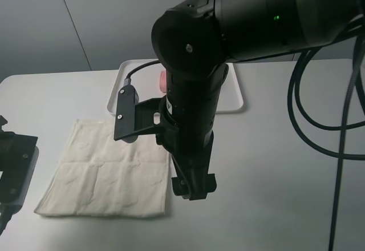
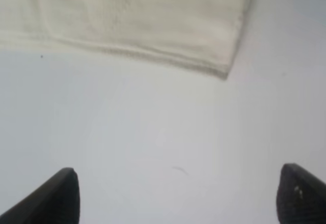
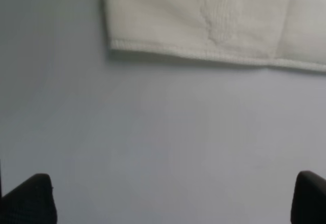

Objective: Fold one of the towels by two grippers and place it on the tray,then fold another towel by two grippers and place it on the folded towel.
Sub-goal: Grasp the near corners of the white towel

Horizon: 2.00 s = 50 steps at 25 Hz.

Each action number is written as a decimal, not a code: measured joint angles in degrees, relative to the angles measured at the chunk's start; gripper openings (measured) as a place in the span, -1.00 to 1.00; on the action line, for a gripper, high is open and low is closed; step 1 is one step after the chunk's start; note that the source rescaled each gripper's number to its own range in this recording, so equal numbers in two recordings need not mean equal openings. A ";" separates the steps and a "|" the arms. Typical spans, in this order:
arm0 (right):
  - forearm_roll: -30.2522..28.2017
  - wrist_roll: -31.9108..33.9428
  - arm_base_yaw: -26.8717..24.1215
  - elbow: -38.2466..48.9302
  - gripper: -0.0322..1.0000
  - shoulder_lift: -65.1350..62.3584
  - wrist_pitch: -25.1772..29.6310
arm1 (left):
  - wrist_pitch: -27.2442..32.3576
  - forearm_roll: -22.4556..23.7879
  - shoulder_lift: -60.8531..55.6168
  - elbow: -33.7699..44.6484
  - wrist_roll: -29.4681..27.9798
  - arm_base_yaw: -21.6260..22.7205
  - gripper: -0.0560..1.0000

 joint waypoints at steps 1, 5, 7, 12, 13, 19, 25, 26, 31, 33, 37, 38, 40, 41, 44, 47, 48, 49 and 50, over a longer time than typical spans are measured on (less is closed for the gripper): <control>0.01 -0.09 0.00 0.00 0.99 0.00 -0.42 | -1.53 -0.34 0.00 0.08 0.11 0.00 0.98; 0.67 2.95 0.00 0.26 0.99 0.53 -3.64 | -4.11 -2.55 0.00 0.35 0.93 0.00 0.98; 2.34 3.35 0.00 0.26 0.99 1.69 -5.16 | -4.77 -2.68 0.00 1.02 2.04 0.00 0.98; 5.33 3.35 0.21 0.26 0.99 5.22 -7.11 | -6.87 -2.17 3.02 1.23 2.95 0.00 0.98; 5.62 3.35 0.21 0.26 0.99 5.82 -7.48 | -7.46 -2.06 4.34 1.23 2.95 0.00 0.98; 5.98 3.33 0.21 0.26 0.99 6.47 -8.66 | -12.37 -1.70 12.09 1.23 5.13 0.00 0.98; 10.86 -1.37 0.21 0.26 0.99 7.45 -8.75 | -12.61 -3.26 17.02 1.23 9.86 0.00 0.98; 11.29 -1.73 0.21 0.26 0.99 7.72 -8.75 | -12.61 -3.26 17.30 1.48 10.09 0.00 0.98; 11.79 -2.18 0.21 0.26 0.99 9.88 -8.89 | -14.62 -3.26 17.36 5.57 13.23 0.00 0.98; 11.88 -2.18 0.21 0.26 0.99 10.35 -9.11 | -15.81 -3.16 17.36 6.94 13.23 0.00 0.98; 11.88 -2.27 0.75 0.26 0.99 10.72 -10.15 | -17.27 -3.16 17.36 7.29 13.23 0.00 0.98; 11.88 -2.39 1.25 0.26 0.99 10.98 -10.27 | -17.55 -3.16 17.36 7.29 13.11 0.00 0.98; 11.88 -2.39 2.20 0.26 0.99 11.52 -10.38 | -18.67 -3.16 17.36 7.29 12.44 0.00 0.98; 11.88 -2.39 2.88 0.26 0.99 11.67 -10.50 | -19.24 -3.16 17.36 7.29 12.13 0.00 0.98; 11.52 -2.49 4.11 0.26 0.99 12.45 -11.36 | -19.63 -3.16 17.36 7.29 11.90 0.00 0.98; 11.40 -2.49 4.53 0.26 0.99 12.91 -11.60 | -19.74 -3.16 17.36 7.29 11.85 0.00 0.98; 11.40 -2.49 4.53 0.26 0.99 12.91 -11.73 | -19.74 -3.16 17.36 7.29 11.85 0.00 0.98; 11.40 -2.49 4.53 0.26 0.99 13.03 -11.73 | -19.74 -3.16 17.36 7.29 11.85 0.00 0.98; 11.40 -2.49 4.53 0.26 0.99 13.03 -11.73 | -19.85 -3.16 17.36 7.29 11.85 0.00 0.98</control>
